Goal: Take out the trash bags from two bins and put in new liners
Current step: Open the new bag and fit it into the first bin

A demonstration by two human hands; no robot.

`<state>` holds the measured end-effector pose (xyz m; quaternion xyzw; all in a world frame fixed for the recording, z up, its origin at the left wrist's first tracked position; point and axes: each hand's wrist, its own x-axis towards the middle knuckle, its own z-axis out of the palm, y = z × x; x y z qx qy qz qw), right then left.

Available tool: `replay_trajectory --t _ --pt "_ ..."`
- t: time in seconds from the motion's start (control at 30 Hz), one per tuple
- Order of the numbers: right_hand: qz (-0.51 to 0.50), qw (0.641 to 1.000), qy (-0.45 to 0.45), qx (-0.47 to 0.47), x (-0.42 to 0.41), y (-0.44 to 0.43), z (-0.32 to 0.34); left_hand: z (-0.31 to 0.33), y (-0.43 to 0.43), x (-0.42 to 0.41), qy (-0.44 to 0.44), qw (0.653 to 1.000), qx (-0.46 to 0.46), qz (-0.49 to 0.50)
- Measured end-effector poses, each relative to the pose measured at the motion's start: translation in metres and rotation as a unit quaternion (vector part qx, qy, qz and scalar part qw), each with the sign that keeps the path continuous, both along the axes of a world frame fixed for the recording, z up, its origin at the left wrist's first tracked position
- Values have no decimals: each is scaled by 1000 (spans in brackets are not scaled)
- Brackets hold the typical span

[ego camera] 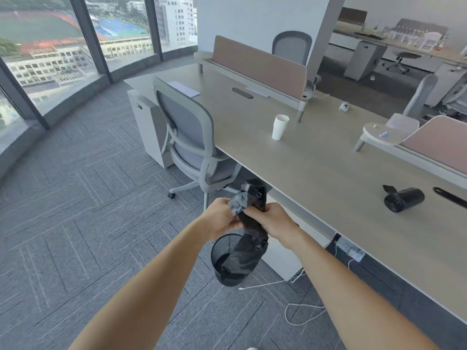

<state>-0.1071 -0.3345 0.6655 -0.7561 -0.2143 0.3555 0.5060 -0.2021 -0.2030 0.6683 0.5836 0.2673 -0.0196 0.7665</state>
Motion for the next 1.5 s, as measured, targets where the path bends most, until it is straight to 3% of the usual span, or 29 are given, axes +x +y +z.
replay_trajectory --t 0.1,0.23,0.4,0.57,0.67,0.8,0.87,0.93,1.0,1.2,1.33,1.43,1.5 --pt "21 997 -53 -59 3 -1 -1 -4 2 3 17 1000 13 -3" --pt "6 998 -32 -50 8 -5 2 -8 5 8 6 1000 2 -4" --pt "-138 984 87 78 20 -8 1 -10 15 11 -40 987 -118 106" --pt "-274 935 155 162 36 -17 6 -19 38 9 -65 940 -204 265" --pt "-262 941 157 146 40 -20 10 -15 41 7 -65 937 -222 262" --pt "-171 972 146 73 34 -12 7 -5 29 8 -74 983 -142 88" --pt "-136 970 188 77 30 -7 9 -7 23 12 -76 989 -117 46" --pt "-144 967 192 90 31 -3 6 -10 22 14 -73 988 -103 91" --pt "-209 971 105 57 33 -3 8 -20 32 13 -48 985 -58 157" --pt "-325 943 48 61 48 -15 7 -44 56 3 70 957 157 235" --pt "-375 923 10 83 53 -22 6 -52 65 4 86 937 90 326" --pt "-351 929 24 116 53 -23 8 -51 66 1 91 945 62 309" --pt "-330 935 42 121 54 -21 11 -45 64 -3 94 956 107 257"
